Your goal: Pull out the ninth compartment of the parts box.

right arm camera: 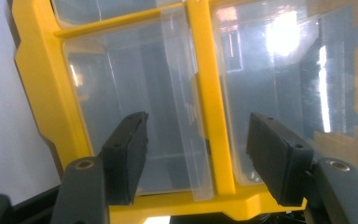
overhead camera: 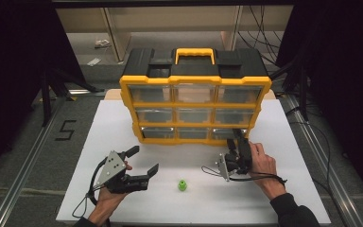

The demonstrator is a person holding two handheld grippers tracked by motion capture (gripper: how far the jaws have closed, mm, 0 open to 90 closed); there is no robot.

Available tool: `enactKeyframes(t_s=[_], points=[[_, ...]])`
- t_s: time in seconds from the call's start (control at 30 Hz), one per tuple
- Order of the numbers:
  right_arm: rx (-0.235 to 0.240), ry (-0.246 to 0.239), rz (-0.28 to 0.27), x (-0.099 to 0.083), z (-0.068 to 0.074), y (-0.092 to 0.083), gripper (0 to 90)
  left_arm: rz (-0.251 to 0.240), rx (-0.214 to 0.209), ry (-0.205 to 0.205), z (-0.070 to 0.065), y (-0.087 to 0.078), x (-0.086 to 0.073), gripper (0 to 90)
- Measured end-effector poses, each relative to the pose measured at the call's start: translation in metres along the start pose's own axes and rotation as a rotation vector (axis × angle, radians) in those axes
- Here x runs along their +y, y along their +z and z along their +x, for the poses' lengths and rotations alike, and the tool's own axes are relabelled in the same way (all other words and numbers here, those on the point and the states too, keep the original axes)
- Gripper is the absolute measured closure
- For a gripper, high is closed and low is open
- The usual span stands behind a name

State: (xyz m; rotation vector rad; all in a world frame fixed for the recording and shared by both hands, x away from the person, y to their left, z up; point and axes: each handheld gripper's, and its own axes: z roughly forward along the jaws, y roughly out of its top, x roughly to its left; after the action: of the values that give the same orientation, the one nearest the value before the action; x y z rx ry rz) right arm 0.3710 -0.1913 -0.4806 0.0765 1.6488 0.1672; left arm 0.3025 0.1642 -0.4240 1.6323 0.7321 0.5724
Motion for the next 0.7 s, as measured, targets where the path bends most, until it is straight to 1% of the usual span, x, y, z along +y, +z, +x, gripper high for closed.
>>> enactKeyframes(t_s=[0.17, 0.23, 0.27, 0.33, 0.37, 0.47, 0.5, 0.53, 0.7], points=[[-0.017, -0.011, -0.003, 0.0, 0.003, 0.003, 44.0, -0.002, -0.003, -0.001, 0.0, 0.0, 0.0, 12.5], [-0.032, -0.031, -0.009, 0.001, 0.003, 0.005, 46.8, 0.0, -0.003, 0.0, 0.0, 0.0, 0.0, 12.5], [-0.039, -0.027, -0.003, 0.001, 0.004, 0.005, 47.8, 0.0, -0.004, 0.001, 0.0, 0.0, 0.0, 12.5], [-0.04, -0.031, -0.01, 0.002, 0.005, 0.006, 48.9, -0.001, -0.004, 0.001, 0.0, 0.0, 0.0, 12.5], [-0.047, -0.045, -0.009, 0.002, 0.005, 0.007, 51.0, 0.0, -0.004, 0.001, 0.0, 0.0, 0.0, 12.5], [-0.057, -0.042, -0.018, 0.003, 0.007, 0.008, 52.4, 0.0, -0.005, 0.002, 0.0, 0.0, 0.0, 12.6], [-0.057, -0.051, -0.01, 0.003, 0.007, 0.008, 53.0, 0.0, -0.005, 0.002, 0.0, 0.0, 0.0, 12.6], [-0.062, -0.06, -0.015, 0.003, 0.007, 0.008, 53.7, 0.0, -0.005, 0.001, 0.0, 0.0, 0.0, 12.6], [-0.077, -0.069, -0.015, 0.004, 0.008, 0.011, 57.6, 0.0, -0.004, 0.001, 0.0, 0.0, 0.0, 12.6]])
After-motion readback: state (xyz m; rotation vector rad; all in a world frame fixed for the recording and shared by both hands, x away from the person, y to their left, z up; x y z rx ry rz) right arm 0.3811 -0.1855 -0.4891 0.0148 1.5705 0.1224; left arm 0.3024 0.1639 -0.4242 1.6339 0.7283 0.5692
